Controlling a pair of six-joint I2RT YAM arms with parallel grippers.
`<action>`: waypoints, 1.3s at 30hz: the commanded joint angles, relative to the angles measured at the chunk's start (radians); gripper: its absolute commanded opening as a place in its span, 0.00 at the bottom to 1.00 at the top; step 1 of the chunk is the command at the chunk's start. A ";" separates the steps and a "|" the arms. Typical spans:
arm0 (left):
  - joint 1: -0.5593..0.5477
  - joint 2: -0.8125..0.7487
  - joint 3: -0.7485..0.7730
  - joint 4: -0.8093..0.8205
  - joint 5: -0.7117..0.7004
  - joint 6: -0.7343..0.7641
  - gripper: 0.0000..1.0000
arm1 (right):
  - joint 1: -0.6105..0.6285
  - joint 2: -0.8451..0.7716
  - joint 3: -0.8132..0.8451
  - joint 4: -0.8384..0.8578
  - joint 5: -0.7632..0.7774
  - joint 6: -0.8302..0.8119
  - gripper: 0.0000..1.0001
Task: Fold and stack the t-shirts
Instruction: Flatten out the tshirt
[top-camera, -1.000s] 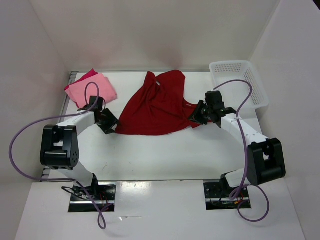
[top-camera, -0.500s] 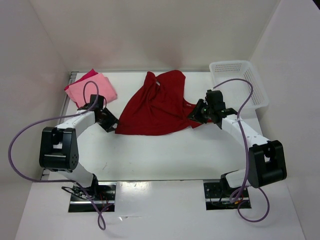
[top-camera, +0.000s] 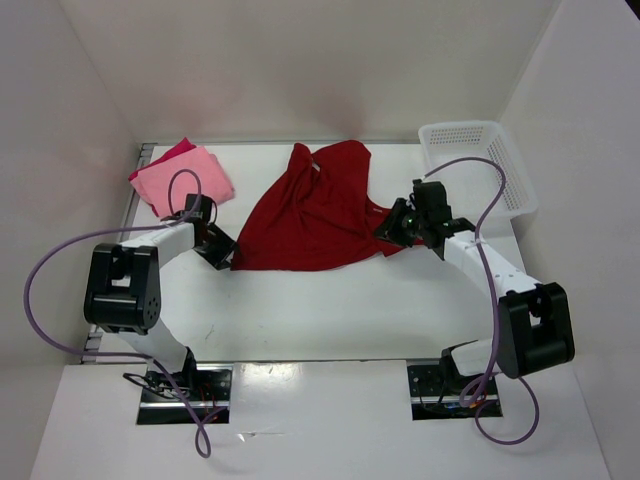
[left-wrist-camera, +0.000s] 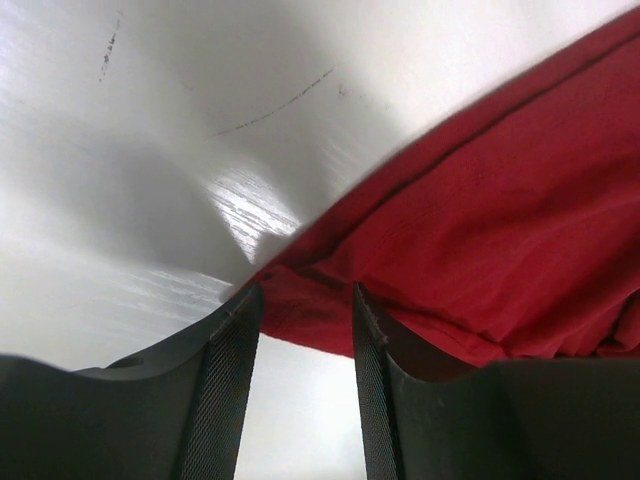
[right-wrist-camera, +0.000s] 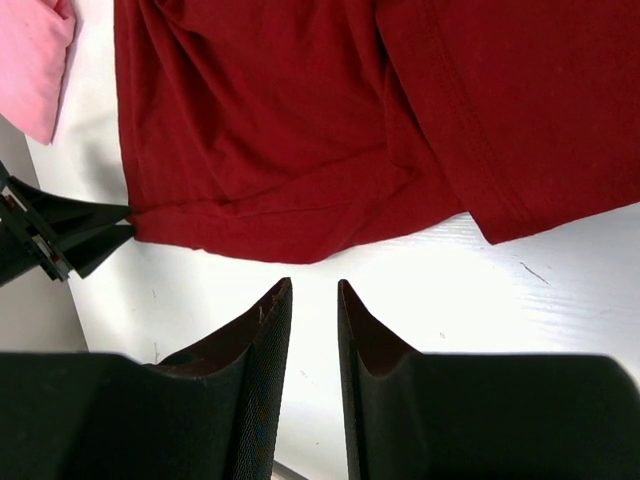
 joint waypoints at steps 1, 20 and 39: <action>-0.001 0.038 -0.010 0.028 -0.030 -0.034 0.49 | 0.010 -0.037 -0.010 0.042 -0.012 -0.016 0.30; -0.001 -0.011 0.068 -0.095 -0.048 0.004 0.11 | 0.038 -0.034 -0.001 0.053 -0.024 -0.016 0.35; -0.001 -0.082 0.016 -0.077 -0.016 0.075 0.47 | 0.038 0.004 0.056 0.025 0.006 -0.016 0.43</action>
